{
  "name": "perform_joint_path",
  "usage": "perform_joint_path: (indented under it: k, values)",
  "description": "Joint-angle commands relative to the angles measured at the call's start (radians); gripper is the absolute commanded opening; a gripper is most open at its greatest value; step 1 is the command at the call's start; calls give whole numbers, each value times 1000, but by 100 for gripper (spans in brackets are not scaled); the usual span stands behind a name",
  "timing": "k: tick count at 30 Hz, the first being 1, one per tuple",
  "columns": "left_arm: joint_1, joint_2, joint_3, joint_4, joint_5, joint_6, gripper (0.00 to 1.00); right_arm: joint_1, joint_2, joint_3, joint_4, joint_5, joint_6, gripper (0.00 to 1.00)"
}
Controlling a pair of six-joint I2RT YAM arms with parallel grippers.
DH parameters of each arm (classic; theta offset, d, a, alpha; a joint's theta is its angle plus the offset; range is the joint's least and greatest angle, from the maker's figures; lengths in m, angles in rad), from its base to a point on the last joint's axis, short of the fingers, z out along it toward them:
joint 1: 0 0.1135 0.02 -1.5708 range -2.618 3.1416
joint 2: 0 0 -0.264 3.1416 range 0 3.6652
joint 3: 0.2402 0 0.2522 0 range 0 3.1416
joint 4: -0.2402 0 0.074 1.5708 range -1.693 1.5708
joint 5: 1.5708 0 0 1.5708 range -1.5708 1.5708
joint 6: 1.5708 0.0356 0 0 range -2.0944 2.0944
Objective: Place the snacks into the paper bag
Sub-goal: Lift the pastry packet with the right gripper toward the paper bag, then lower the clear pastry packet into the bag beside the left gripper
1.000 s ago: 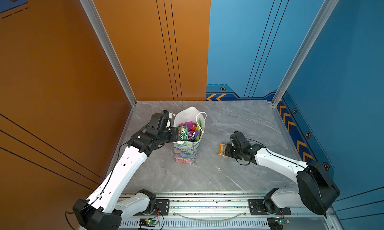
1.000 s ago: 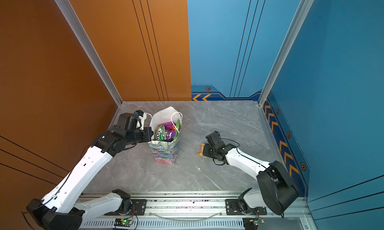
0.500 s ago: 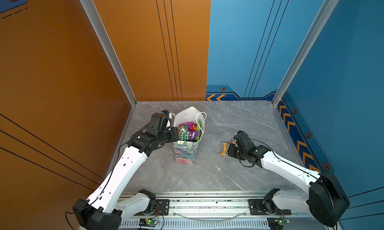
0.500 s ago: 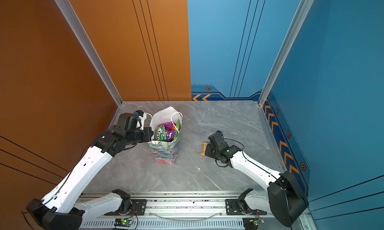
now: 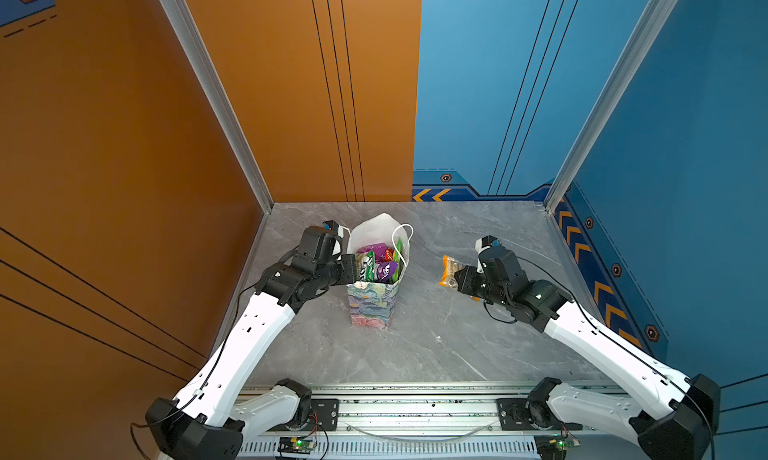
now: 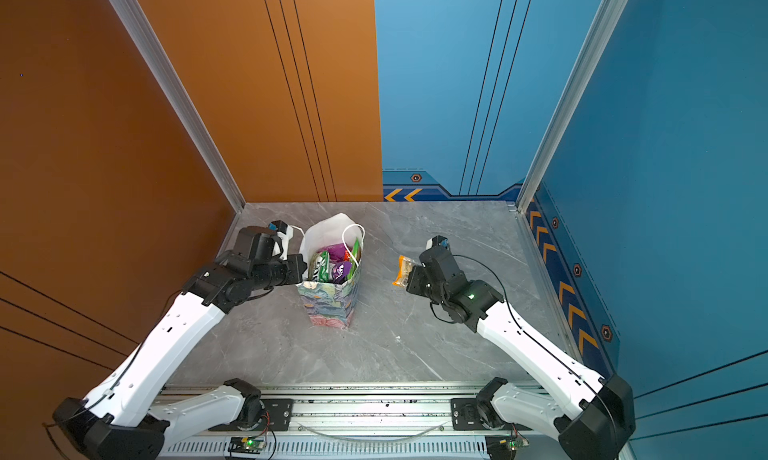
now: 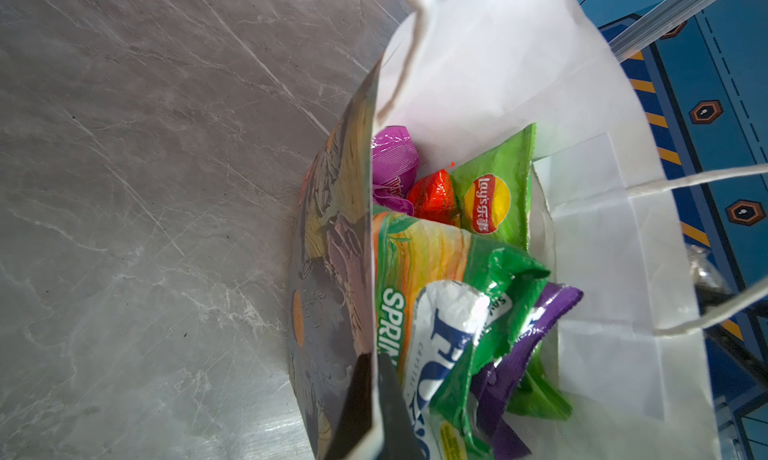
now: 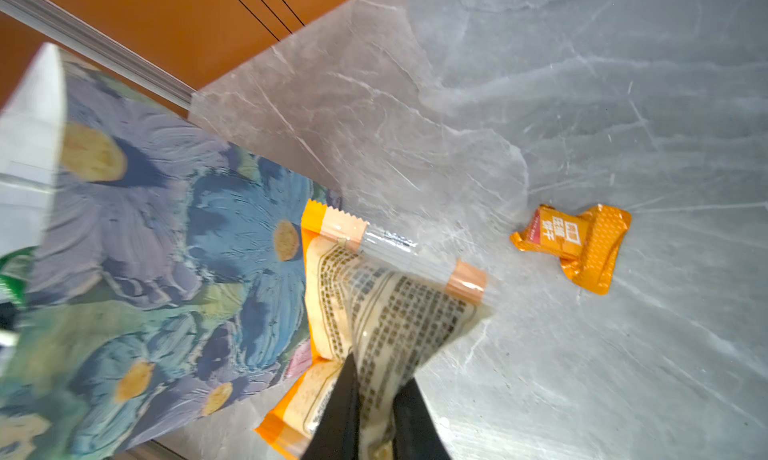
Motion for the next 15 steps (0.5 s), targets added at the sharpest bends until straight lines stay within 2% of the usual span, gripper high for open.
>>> perform_joint_path:
  k: [1,15]
  values:
    - [-4,-31,10,60,-13,20,2,27,4,86,-71,52,-38,16]
    - [-6,-31,11,59,-13,20,2,181,79,411,-133,146,-124,13]
